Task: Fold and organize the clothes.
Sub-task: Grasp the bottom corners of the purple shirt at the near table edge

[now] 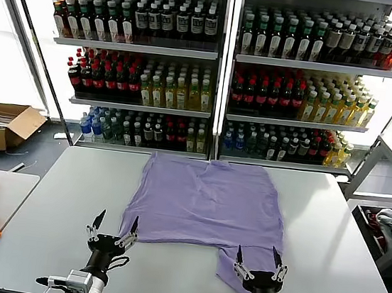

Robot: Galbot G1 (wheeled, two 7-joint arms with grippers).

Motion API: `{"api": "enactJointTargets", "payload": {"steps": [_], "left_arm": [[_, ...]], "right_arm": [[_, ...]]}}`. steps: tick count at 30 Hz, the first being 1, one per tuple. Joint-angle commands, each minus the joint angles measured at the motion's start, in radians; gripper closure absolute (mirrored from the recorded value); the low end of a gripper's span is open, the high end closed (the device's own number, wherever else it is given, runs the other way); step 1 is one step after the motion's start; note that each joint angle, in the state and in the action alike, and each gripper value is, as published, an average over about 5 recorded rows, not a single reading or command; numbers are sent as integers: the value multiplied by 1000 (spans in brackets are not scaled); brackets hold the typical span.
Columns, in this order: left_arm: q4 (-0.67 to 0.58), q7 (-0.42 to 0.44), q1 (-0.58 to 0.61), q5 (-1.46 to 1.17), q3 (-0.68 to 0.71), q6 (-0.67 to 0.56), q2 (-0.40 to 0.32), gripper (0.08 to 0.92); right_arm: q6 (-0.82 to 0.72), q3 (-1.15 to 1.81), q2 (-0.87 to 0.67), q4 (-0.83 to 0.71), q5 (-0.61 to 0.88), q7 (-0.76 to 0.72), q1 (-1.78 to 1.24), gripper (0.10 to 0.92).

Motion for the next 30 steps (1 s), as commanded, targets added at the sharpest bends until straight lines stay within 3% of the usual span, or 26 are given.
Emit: {"api": "enactJointTargets", "payload": {"steps": [1, 30], "left_arm": [[29, 4, -18, -13, -11, 110, 50, 177], [124, 13, -68, -89, -27, 191, 96, 177]], "right_arm": [[-23, 5, -5, 19, 8, 34, -60, 203], [-54, -4, 32, -36, 58, 64, -70, 203]]}}
